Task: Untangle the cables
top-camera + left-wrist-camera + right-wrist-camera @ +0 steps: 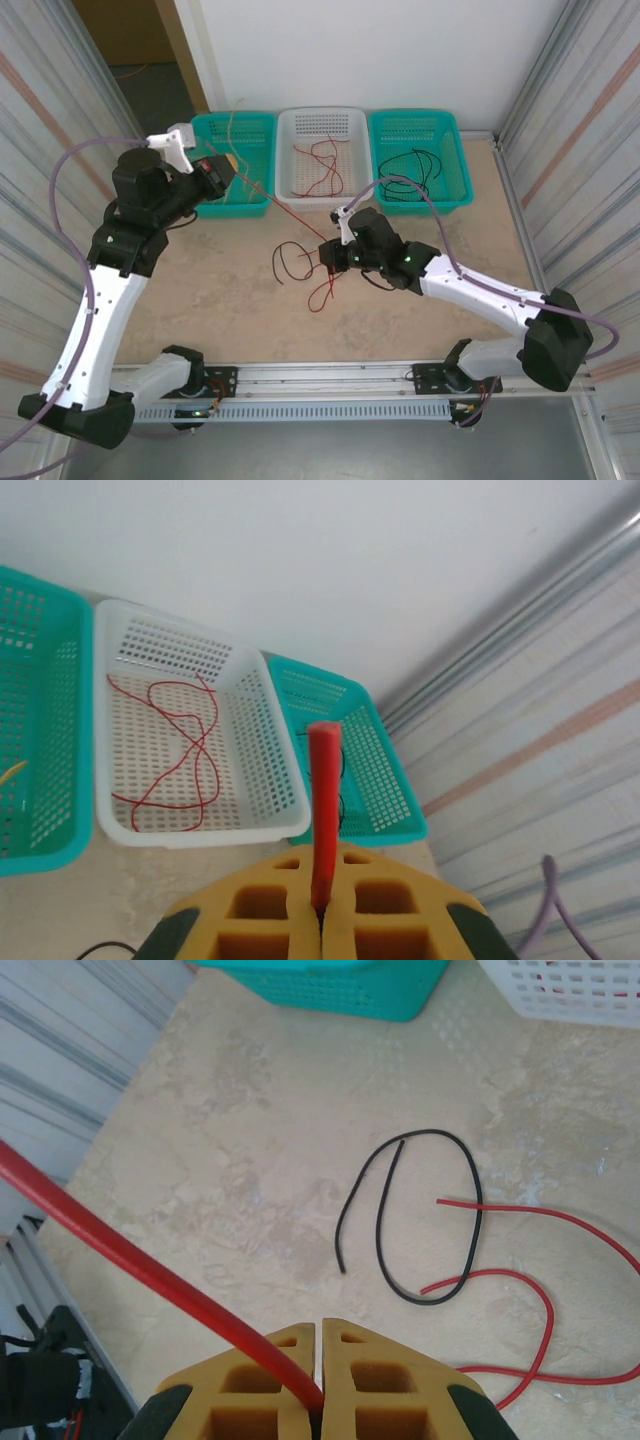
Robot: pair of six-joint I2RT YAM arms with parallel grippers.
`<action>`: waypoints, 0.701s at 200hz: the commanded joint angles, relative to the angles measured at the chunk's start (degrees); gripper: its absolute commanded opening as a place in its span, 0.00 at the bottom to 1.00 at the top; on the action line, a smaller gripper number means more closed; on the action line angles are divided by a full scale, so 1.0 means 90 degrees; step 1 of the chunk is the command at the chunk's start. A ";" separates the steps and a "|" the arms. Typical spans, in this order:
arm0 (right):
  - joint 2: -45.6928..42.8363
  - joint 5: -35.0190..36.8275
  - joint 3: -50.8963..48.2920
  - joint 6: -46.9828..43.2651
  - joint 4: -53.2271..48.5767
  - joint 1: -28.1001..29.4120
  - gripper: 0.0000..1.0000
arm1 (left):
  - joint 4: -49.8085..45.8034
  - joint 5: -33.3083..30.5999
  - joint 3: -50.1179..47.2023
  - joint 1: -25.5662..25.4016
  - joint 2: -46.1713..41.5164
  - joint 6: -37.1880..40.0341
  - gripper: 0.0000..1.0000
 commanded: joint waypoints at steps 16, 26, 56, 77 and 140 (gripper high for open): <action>0.0138 0.0432 0.0881 -0.0038 -0.1742 -0.0029 0.00 | 0.0804 0.0394 -0.0399 0.0349 -0.0027 -0.0322 0.21; 0.0275 0.0527 0.1341 -0.0035 -0.2090 -0.0045 0.00 | 0.0813 0.0420 -0.0578 0.0361 -0.0049 -0.0352 0.30; 0.0724 0.0749 0.2433 0.0065 -0.2945 -0.0275 0.00 | 0.0786 0.0207 -0.1061 0.0407 -0.0323 -0.0405 0.58; 0.0974 0.0515 0.2978 0.0258 -0.3186 -0.0604 0.00 | 0.0609 0.0149 -0.1227 0.0430 -0.0487 -0.0344 0.74; 0.1200 0.0200 0.3699 0.1075 -0.3002 -0.1789 0.00 | -0.0093 -0.0331 -0.2002 0.0443 -0.1092 -0.0255 0.99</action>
